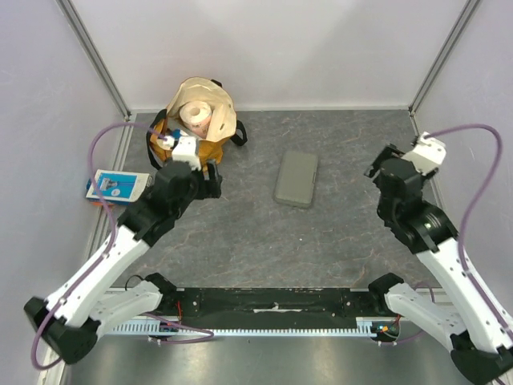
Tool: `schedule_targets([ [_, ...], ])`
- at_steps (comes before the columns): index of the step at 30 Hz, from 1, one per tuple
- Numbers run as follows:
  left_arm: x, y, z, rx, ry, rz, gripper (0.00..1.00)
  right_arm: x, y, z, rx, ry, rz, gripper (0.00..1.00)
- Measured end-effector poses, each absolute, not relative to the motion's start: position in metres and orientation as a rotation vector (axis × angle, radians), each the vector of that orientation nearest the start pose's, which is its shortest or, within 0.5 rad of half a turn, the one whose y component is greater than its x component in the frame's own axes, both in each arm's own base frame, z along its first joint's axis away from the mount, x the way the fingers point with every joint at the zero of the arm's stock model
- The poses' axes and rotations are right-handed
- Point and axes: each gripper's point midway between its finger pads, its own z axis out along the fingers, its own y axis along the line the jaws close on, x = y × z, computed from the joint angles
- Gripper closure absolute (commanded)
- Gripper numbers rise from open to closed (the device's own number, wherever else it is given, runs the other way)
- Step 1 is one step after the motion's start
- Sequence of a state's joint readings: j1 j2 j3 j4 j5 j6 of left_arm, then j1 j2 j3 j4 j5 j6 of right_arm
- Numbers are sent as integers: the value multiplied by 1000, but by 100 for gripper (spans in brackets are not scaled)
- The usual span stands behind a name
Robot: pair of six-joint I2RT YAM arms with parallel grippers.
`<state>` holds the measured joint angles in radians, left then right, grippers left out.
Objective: Pack the tool kit
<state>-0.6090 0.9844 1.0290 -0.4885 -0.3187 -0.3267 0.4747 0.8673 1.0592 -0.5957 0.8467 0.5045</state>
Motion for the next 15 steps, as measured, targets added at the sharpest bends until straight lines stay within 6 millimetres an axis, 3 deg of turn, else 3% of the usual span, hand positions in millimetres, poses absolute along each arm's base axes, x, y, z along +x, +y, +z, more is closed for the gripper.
schedule_targets([
  [4, 264, -116, 256, 28, 1943, -225, 16, 253, -13, 329, 625, 1645, -157, 18],
  [12, 231, -72, 311, -108, 1681, -256, 11, 213, -46, 371, 695, 1493, -146, 16],
  [15, 228, -65, 320, -132, 1647, -251, 10, 200, -56, 389, 727, 1438, -137, 15],
])
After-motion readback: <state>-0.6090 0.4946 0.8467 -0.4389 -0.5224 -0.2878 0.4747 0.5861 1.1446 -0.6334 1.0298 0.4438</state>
